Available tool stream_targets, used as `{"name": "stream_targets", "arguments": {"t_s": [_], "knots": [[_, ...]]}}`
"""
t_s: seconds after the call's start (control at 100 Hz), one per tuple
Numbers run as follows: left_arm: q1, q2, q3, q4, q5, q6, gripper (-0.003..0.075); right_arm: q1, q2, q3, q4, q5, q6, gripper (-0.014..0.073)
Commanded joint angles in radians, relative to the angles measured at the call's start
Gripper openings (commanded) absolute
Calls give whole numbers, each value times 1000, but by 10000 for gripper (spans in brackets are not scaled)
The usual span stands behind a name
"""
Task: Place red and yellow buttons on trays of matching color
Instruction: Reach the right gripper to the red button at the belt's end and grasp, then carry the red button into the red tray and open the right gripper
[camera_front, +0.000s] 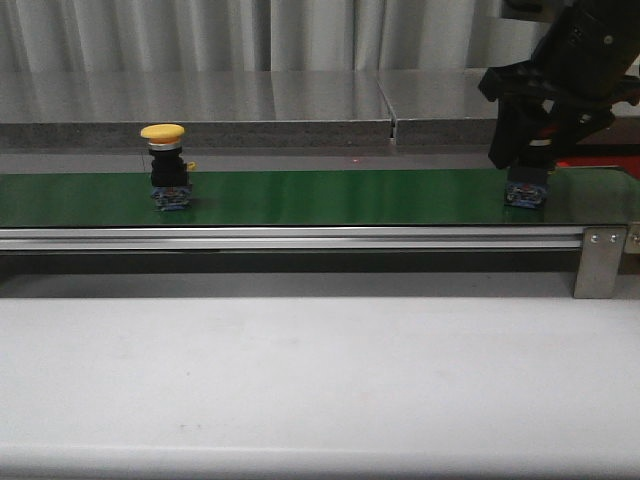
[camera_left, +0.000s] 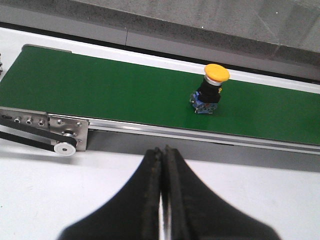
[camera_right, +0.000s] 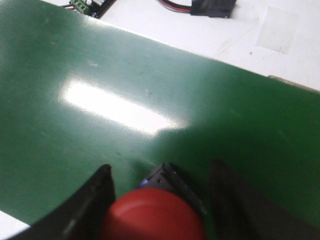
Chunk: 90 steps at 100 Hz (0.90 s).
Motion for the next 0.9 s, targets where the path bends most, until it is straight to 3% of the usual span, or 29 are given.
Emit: {"name": "stream_targets", "arguments": {"t_s": [0.0, 0.07, 0.31, 0.67, 0.89], "knots": [[-8, 1, -28, -20, -70, -1, -19, 0, -53, -44, 17, -7, -12, 239], [-8, 1, -28, -20, -70, -1, -19, -11, -54, -72, 16, 30, -12, 201], [-8, 1, -28, -20, -70, -1, -19, -146, -54, -262, -2, 176, -11, 201], [-8, 1, -28, -20, -70, -1, -19, -489, -38, -336, -1, 159, 29, 201], [-8, 1, -28, -20, -70, -1, -19, -574, 38, -336, 94, 75, 32, 201]]}}
